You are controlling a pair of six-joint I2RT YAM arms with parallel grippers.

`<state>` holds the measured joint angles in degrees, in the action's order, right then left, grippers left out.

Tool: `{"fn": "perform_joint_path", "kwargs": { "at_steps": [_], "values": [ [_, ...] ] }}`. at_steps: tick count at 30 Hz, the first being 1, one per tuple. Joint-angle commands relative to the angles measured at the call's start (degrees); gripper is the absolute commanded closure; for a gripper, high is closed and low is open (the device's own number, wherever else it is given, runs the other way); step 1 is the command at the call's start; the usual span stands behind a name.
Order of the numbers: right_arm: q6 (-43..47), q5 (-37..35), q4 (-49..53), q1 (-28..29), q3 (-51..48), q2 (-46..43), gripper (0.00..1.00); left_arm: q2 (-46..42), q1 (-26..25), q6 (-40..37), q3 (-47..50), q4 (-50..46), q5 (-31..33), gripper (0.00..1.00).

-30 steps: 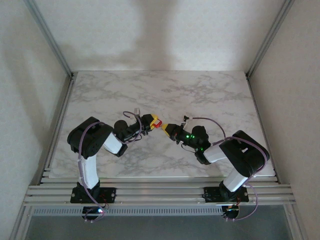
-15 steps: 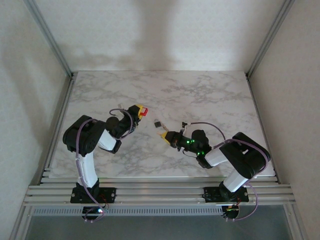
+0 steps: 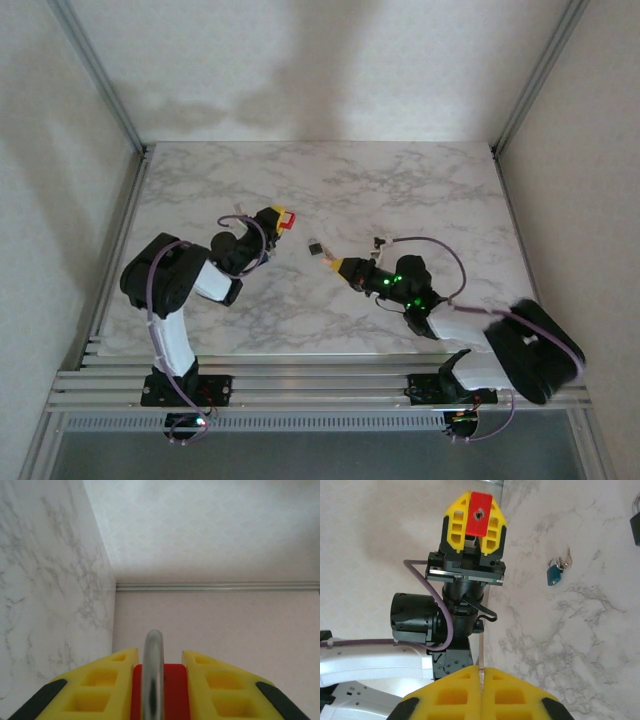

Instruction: Lock with the key

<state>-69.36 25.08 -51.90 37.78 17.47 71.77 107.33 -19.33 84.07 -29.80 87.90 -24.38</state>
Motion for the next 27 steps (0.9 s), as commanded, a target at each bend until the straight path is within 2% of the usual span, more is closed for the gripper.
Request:
{"fn": "perform_joint_path", "kwargs": {
  "at_steps": [1,4,7,10,15,19,27],
  "values": [
    [11.8,-2.7,19.3,-0.7,3.3,-10.8,1.0,-6.3,0.1,-9.5,-1.9,-7.0,-1.1,1.0],
    [17.9,-5.8,31.5,-1.5,5.0,-20.0,1.0,-10.8,-1.1,-17.9,-4.7,-20.3,-0.3,1.0],
    [20.4,-7.3,39.1,-3.4,5.6,-26.9,1.0,-14.5,-3.5,-26.1,-8.2,-33.3,3.0,1.0],
    [22.1,-7.6,44.9,-5.4,6.3,-31.4,1.0,-16.0,-6.0,-31.1,-11.4,-41.9,5.9,1.0],
    [23.6,-8.5,51.3,-8.8,6.9,-36.8,1.0,-13.4,-8.5,-33.0,-16.5,-48.2,5.2,1.0],
    [24.8,-9.5,55.6,-11.5,8.9,-39.6,1.0,-10.1,-11.9,-35.6,-21.5,-54.2,7.3,1.0],
    [26.4,-10.0,60.4,-16.2,10.3,-40.1,1.0,-1.0,-16.6,-34.6,-29.3,-57.1,7.6,1.0]
  ]
}}
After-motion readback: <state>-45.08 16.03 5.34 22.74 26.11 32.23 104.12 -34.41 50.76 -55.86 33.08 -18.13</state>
